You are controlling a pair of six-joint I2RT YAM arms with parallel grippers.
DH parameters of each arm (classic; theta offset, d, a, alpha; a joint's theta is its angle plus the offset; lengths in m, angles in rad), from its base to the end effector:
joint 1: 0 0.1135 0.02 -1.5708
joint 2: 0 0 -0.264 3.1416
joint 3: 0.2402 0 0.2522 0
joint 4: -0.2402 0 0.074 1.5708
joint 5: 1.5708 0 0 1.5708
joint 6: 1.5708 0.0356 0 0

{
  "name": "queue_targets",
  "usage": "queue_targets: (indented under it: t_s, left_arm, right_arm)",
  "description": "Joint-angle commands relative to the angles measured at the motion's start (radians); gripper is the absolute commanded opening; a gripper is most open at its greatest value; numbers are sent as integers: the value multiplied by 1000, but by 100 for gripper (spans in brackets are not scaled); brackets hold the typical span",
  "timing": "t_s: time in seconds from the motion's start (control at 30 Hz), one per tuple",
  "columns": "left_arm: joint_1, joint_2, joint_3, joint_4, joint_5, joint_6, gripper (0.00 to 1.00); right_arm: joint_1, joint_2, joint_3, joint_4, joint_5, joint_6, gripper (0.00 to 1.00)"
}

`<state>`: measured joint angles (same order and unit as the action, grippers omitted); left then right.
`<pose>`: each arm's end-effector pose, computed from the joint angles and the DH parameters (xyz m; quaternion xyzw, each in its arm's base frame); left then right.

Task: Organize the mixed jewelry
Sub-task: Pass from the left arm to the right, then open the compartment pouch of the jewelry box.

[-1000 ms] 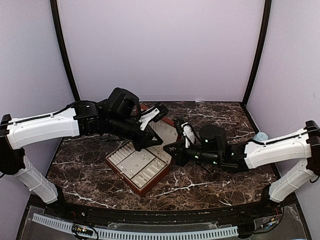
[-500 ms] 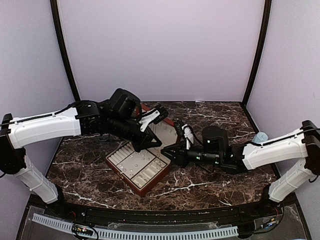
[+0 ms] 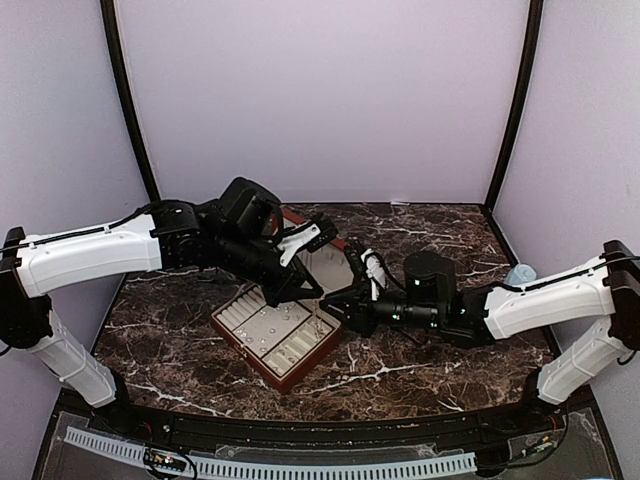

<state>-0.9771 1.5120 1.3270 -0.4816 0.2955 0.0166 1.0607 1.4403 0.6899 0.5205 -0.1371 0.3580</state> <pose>0.1823 -0.2886 0.3241 0.4806 0.7515 -0.3171 0.3220 0.1482 0.2748 0.2272 -0.3090 0.7193 0.4445 0.4354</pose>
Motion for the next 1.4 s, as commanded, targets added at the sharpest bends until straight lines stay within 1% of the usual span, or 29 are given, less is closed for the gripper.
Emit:
queue_targets:
  t_s: [0.0,0.07,0.2,0.23,0.43,0.67,0.7,0.73,0.77,0.8,0.83,0.87,0.9,0.93,0.97,1.0,1.1,1.17,1.2,1.23,1.27,1.3,1.33,1.37]
  left_arm:
    - [6,4,35,-25,47,15,0]
    - [6,10,39,-29,51,15,0]
    - [6,11,42,-32,52,13,0]
    - [6,10,43,-32,51,14,0]
    - [6,9,36,-31,10,11,0]
    - [6,-6,-2,15,-58,-7,0]
    - [6,-12,-7,30,-70,-9,4]
    - [6,-13,-15,36,-77,-10,15]
    - [5,-20,-18,39,-102,-10,21]
    - [6,-24,-26,39,-120,-11,34]
    - [7,-37,-33,49,-155,-12,39]
    - [6,-46,-57,61,-168,-12,48]
    - [8,-70,-74,98,-187,-12,52]
    - [9,-82,-111,121,-195,-12,59]
    - [14,-108,-134,177,-208,-12,62]
    - [18,-131,-177,204,-215,-12,69]
    - [56,-166,-272,358,-232,-11,73]
    - [78,-188,-389,490,-231,17,74]
    - [87,-198,-420,599,-224,35,74]
    - [89,-201,-487,657,-220,83,74]
    - [94,-201,-517,767,-215,111,74]
    - [96,-199,-576,826,-212,172,74]
    - [101,-187,-604,934,-208,204,74]
    - [106,-178,-645,984,-205,265,75]
  right_arm:
    - [-4,20,41,22,0,-41,19]
    - [-4,29,54,17,-10,-50,17]
    - [-4,35,59,28,-14,-55,17]
    - [-4,35,59,29,-15,-55,16]
    - [-4,-4,26,47,23,-38,0]
    - [-4,-61,13,12,100,-17,0]
    - [-4,-67,17,-2,114,-14,0]
    - [-4,-74,26,-19,128,-9,0]
    - [-4,-80,33,-37,133,-7,0]
    - [-4,-89,44,-60,156,-9,0]
    - [-4,-97,56,-85,171,-12,0]
    - [-4,-102,69,-113,184,-15,0]
    - [-4,-107,83,-142,194,-17,0]
    - [-4,-112,96,-176,202,-20,0]
    - [-4,-116,111,-205,215,-23,0]
    - [-4,-120,123,-230,223,-25,0]
    - [-4,-129,164,-295,248,-28,0]
    - [-5,-132,192,-333,263,-29,0]
    - [-4,-133,204,-348,270,-28,0]
    - [-5,-135,216,-360,275,-28,0]
    - [-4,-137,225,-370,279,-28,0]
    - [-4,-138,236,-379,282,-28,0]
    - [-4,-139,244,-388,285,-28,0]
    - [-4,-139,253,-394,288,-28,0]
